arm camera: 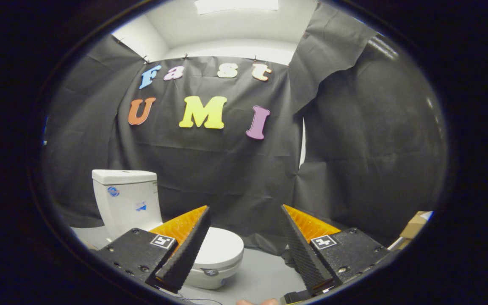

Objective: Open the toilet lid.

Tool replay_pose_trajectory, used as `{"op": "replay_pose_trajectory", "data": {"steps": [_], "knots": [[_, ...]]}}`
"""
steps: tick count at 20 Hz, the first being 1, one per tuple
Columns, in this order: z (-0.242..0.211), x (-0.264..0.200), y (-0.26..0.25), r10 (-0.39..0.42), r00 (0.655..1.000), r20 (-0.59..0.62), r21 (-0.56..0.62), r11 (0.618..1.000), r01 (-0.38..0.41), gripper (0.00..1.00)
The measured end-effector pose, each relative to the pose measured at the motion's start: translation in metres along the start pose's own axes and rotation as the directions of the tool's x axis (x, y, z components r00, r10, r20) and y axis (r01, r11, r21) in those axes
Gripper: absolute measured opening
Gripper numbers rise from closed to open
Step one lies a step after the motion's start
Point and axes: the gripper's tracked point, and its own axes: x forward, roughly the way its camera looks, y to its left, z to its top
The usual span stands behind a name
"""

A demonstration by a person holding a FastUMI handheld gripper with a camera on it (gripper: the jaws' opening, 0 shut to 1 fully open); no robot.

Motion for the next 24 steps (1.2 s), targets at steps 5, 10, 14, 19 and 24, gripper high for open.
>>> {"op": "replay_pose_trajectory", "data": {"steps": [5,10,14,19,24], "knots": [[-0.003,0.000,0.004,0.007,1.000,-0.002,0.013,1.000,-0.007,1.00],[-0.004,0.001,0.012,0.020,1.000,0.000,0.008,1.000,-0.020,1.00],[-0.004,0.003,0.015,0.026,1.000,0.003,0.019,0.999,-0.026,1.00],[-0.024,0.011,0.022,0.016,0.999,-0.033,0.044,0.999,-0.014,1.00],[-0.027,0.014,0.030,0.024,0.999,-0.042,0.051,0.998,-0.022,1.00]]}}
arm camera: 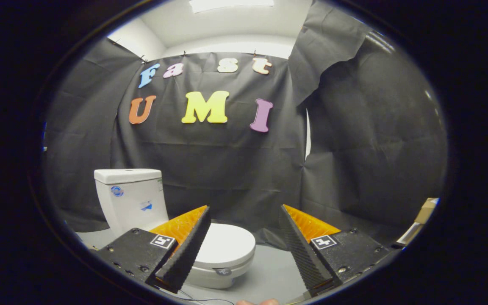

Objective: Open the toilet lid.

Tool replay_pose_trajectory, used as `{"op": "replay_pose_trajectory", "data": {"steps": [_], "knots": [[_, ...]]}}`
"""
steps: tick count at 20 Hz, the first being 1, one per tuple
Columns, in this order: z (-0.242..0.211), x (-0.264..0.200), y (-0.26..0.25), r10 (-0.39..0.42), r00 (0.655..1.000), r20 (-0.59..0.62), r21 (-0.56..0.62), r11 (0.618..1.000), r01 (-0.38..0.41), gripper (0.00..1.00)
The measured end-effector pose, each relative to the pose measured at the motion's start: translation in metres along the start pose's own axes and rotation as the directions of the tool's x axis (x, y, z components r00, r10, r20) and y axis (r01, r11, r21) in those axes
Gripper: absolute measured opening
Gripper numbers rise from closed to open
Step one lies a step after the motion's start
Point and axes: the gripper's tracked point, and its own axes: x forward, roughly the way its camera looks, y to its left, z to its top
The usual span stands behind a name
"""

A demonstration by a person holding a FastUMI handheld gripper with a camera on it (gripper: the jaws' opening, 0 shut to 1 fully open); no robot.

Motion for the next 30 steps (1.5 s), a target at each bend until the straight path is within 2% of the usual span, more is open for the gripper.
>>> {"op": "replay_pose_trajectory", "data": {"steps": [13,16,22,25,27,30], "knots": [[-0.036,0.015,0.030,0.071,0.984,-0.162,0.051,0.997,-0.063,1.00],[-0.053,0.017,0.044,0.105,0.971,-0.216,0.094,0.992,-0.086,1.00],[-0.079,0.036,0.063,0.129,0.952,-0.278,0.227,0.972,-0.066,1.00],[-0.112,0.041,0.065,0.120,0.928,-0.353,0.262,0.965,-0.025,1.00],[-0.133,0.043,0.069,0.145,0.906,-0.397,0.301,0.953,-0.020,1.00],[-0.173,0.045,0.074,0.179,0.853,-0.491,0.364,0.931,0.014,1.00]]}}
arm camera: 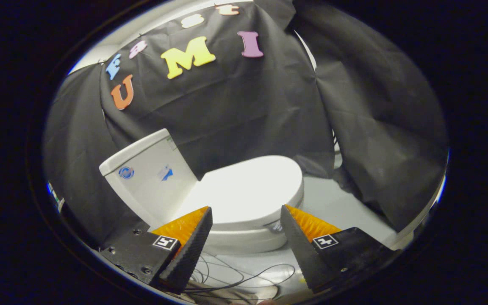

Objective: Open the toilet lid.

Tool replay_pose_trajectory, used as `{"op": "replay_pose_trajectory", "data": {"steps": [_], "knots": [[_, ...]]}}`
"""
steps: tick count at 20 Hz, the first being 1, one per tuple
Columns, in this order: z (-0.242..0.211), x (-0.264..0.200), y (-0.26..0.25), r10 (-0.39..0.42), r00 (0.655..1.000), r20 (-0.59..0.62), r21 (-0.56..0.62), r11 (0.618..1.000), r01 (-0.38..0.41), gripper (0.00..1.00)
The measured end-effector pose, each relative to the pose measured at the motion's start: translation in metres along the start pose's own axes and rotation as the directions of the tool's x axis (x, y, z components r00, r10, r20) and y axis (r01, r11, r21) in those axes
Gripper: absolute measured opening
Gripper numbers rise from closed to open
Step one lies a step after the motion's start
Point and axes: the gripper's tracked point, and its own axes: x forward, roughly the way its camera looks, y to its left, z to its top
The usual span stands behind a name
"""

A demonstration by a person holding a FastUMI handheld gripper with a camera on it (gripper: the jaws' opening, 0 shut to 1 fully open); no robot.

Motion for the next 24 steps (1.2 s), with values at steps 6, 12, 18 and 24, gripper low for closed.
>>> {"op": "replay_pose_trajectory", "data": {"steps": [6,12,18,24], "knots": [[-0.022,0.030,-0.020,0.024,0.997,-0.075,0.233,0.972,-0.006,1.00],[-0.034,0.060,-0.038,0.051,0.992,-0.117,0.382,0.924,-0.002,0.99],[-0.053,0.083,-0.062,0.056,0.977,-0.204,0.501,0.864,0.055,0.98],[-0.065,0.104,-0.077,0.081,0.962,-0.261,0.606,0.789,0.097,0.97]]}}
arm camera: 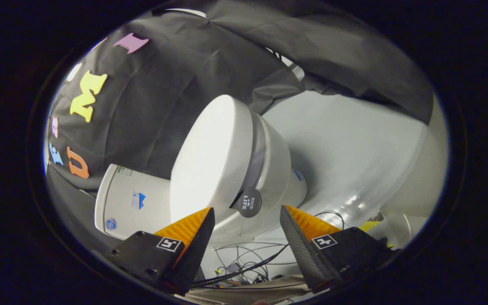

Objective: Open the toilet lid.

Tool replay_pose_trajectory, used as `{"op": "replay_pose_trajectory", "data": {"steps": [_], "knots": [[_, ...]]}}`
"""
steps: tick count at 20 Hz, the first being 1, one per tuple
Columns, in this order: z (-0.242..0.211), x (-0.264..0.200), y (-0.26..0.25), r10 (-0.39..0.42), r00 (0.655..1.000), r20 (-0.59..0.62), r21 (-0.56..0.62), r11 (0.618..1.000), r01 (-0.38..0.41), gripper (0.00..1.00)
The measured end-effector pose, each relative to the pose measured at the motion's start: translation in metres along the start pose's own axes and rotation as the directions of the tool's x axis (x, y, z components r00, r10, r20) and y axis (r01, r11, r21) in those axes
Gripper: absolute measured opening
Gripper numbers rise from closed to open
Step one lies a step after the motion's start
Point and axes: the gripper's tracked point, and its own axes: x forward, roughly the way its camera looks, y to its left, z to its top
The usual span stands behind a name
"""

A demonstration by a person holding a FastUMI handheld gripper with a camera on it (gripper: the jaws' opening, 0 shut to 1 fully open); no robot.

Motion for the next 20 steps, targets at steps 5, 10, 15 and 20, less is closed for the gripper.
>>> {"op": "replay_pose_trajectory", "data": {"steps": [5,10,15,20], "knots": [[-0.001,0.020,-0.006,0.031,0.998,-0.048,0.113,0.993,-0.025,0.90],[0.000,0.027,-0.016,0.016,0.997,-0.069,0.168,0.986,-0.004,0.58],[0.010,0.034,-0.011,0.012,1.000,-0.023,0.191,0.982,-0.008,0.32],[0.010,0.036,-0.008,0.008,0.998,-0.067,0.251,0.968,0.009,0.22]]}}
